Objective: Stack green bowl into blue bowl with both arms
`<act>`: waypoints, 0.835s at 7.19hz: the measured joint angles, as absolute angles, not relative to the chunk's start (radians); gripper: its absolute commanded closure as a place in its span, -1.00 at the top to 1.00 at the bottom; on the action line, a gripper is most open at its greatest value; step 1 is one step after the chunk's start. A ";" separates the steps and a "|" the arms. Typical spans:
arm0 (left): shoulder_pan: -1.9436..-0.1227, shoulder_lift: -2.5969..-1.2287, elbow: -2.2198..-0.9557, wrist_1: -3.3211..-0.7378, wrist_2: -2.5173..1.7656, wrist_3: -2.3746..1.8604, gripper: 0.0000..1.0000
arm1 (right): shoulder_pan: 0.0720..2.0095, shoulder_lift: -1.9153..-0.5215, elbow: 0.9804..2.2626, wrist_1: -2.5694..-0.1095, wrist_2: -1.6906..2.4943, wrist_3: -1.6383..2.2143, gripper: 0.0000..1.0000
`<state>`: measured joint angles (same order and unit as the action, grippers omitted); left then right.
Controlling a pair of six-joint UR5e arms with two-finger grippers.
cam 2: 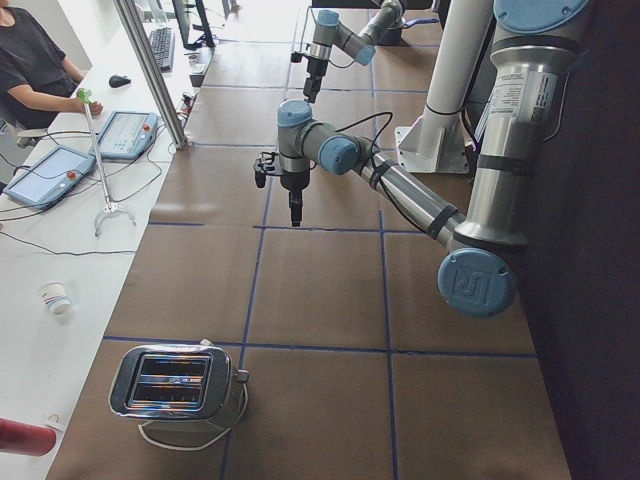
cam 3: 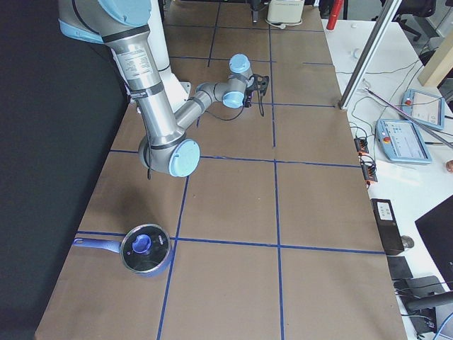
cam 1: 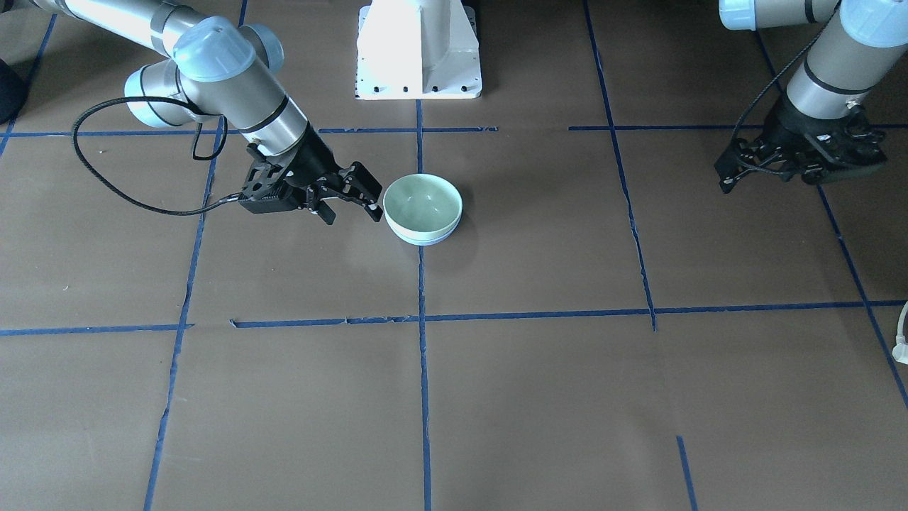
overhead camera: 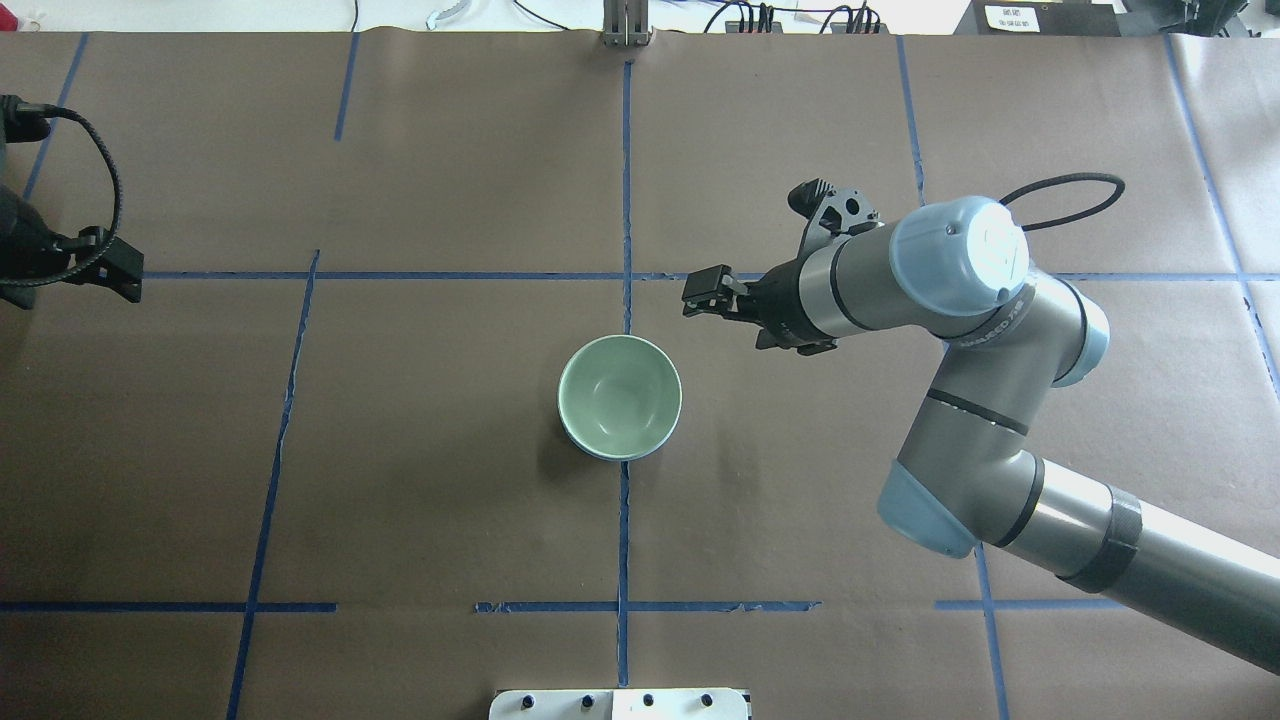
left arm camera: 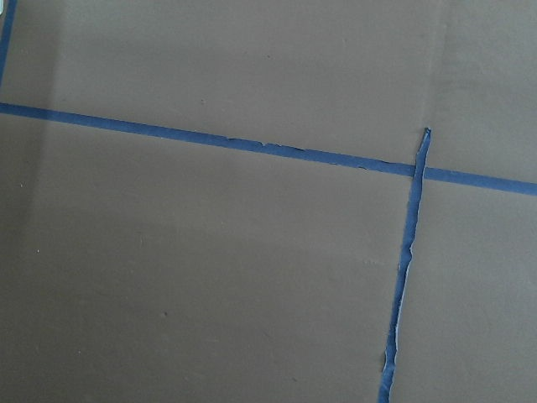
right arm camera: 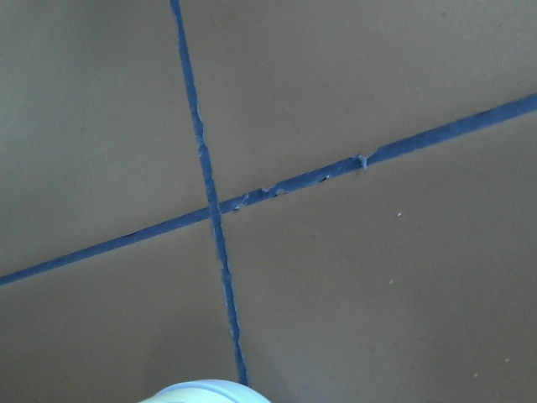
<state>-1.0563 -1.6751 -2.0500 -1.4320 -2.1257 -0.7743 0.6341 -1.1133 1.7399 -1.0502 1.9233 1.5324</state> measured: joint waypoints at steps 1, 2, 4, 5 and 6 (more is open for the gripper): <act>-1.112 -1.646 -2.047 -1.426 -2.148 -0.661 1.00 | 0.670 -1.118 1.779 -1.171 1.953 1.431 1.00; -1.174 -1.615 -2.036 -1.423 -2.169 -0.530 1.00 | 0.700 -1.132 1.832 -1.302 1.971 1.309 1.00; -1.317 -1.577 -1.963 -1.421 -2.216 -0.231 1.00 | 0.798 -1.214 1.928 -1.459 2.021 1.051 1.00; -1.393 -1.571 -1.896 -1.421 -2.246 -0.077 1.00 | 0.888 -1.271 1.941 -1.475 2.089 0.920 1.00; -1.460 -1.569 -1.822 -1.422 -2.285 0.034 1.00 | 0.999 -1.338 1.936 -1.481 2.177 0.759 1.00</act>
<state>-1.4600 -1.5686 -1.8221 -1.4222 -2.2845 0.0343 0.9987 -1.3381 1.9360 -1.4812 2.1773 0.7593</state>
